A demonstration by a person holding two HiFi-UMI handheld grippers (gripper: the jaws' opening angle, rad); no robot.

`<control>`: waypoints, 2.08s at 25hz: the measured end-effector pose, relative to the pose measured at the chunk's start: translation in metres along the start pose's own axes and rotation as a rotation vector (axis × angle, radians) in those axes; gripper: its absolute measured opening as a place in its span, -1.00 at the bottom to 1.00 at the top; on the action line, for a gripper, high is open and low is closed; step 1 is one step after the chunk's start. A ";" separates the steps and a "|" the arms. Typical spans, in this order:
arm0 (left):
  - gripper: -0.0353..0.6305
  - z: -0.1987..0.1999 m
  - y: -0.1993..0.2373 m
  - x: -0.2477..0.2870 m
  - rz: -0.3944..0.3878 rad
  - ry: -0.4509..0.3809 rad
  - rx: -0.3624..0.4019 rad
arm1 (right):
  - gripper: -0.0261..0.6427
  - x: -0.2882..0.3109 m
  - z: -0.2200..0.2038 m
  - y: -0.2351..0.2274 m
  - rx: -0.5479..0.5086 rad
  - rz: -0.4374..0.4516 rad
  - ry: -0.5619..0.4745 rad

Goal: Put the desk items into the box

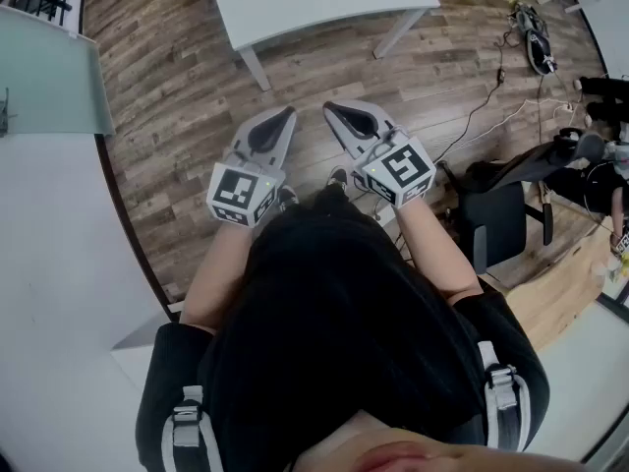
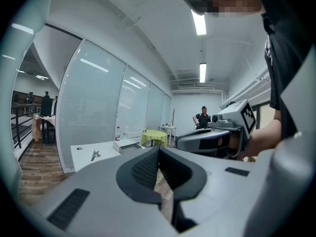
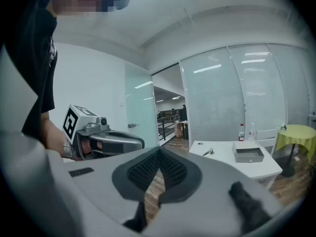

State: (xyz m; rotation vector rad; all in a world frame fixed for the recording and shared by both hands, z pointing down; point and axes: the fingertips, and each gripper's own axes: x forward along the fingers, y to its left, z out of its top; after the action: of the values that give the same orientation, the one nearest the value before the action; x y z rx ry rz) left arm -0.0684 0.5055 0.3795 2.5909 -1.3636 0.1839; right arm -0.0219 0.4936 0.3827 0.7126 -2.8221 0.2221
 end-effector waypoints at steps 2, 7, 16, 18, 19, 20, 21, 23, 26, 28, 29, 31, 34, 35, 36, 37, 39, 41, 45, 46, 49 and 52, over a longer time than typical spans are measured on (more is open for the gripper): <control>-0.86 0.001 0.000 0.003 0.002 0.001 0.000 | -0.88 -0.001 0.000 -0.003 0.000 0.002 0.001; -0.86 0.003 -0.002 0.013 0.006 0.006 -0.003 | -0.88 -0.004 0.001 -0.014 0.001 -0.001 0.002; -0.86 0.011 -0.009 0.034 0.024 -0.002 -0.006 | -0.87 -0.018 0.004 -0.041 -0.002 -0.018 -0.010; -0.86 0.013 -0.013 0.039 0.030 -0.003 -0.005 | -0.87 -0.022 0.004 -0.047 -0.005 -0.017 -0.015; -0.86 0.014 -0.014 0.042 0.033 -0.003 -0.005 | -0.87 -0.024 0.005 -0.050 -0.006 -0.014 -0.018; -0.86 0.016 -0.016 0.045 0.036 -0.003 -0.005 | -0.87 -0.026 0.005 -0.053 -0.007 -0.011 -0.022; -0.86 0.017 -0.017 0.049 0.039 -0.002 -0.006 | -0.87 -0.028 0.006 -0.056 -0.008 -0.008 -0.026; -0.86 0.019 -0.020 0.056 0.047 -0.001 -0.006 | -0.87 -0.032 0.007 -0.065 -0.011 -0.003 -0.031; -0.86 0.022 -0.025 0.068 0.063 -0.001 -0.006 | -0.87 -0.037 0.006 -0.079 -0.012 0.008 -0.028; -0.86 0.024 -0.029 0.075 0.073 -0.002 -0.008 | -0.87 -0.041 0.004 -0.085 -0.010 0.018 -0.023; -0.86 0.025 -0.031 0.077 0.077 -0.003 -0.008 | -0.87 -0.042 0.003 -0.088 -0.009 0.023 -0.021; -0.86 0.025 -0.032 0.081 0.085 -0.001 -0.007 | -0.87 -0.043 0.000 -0.092 -0.003 0.030 -0.017; -0.86 0.023 -0.022 0.084 0.100 0.003 -0.012 | -0.87 -0.035 -0.002 -0.097 0.001 0.037 -0.013; -0.86 0.022 -0.017 0.085 0.104 0.004 -0.016 | -0.87 -0.031 -0.002 -0.098 0.001 0.043 -0.013; -0.86 0.022 -0.012 0.086 0.108 0.005 -0.019 | -0.87 -0.027 -0.001 -0.100 0.003 0.050 -0.016; -0.86 0.022 -0.008 0.087 0.109 0.006 -0.023 | -0.87 -0.023 0.000 -0.102 0.005 0.056 -0.020; -0.86 0.022 0.002 0.093 0.107 0.006 -0.026 | -0.87 -0.015 0.003 -0.109 0.006 0.063 -0.025; -0.86 0.022 0.013 0.100 0.102 0.004 -0.028 | -0.87 -0.003 0.004 -0.116 0.004 0.060 -0.020; -0.86 0.027 0.042 0.113 0.088 -0.001 -0.035 | -0.87 0.026 0.010 -0.131 -0.001 0.053 0.000; -0.86 0.029 0.051 0.117 0.083 -0.003 -0.035 | -0.87 0.034 0.013 -0.135 -0.004 0.051 0.003; -0.86 0.036 0.079 0.127 0.073 -0.006 -0.035 | -0.87 0.061 0.022 -0.148 -0.011 0.044 0.012; -0.86 0.043 0.108 0.133 0.065 -0.008 -0.033 | -0.87 0.089 0.032 -0.158 -0.010 0.037 0.014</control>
State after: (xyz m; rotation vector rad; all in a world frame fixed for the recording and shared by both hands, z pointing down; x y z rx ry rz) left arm -0.0817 0.3294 0.3791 2.5253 -1.4423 0.1598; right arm -0.0271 0.3097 0.3884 0.6553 -2.8232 0.2176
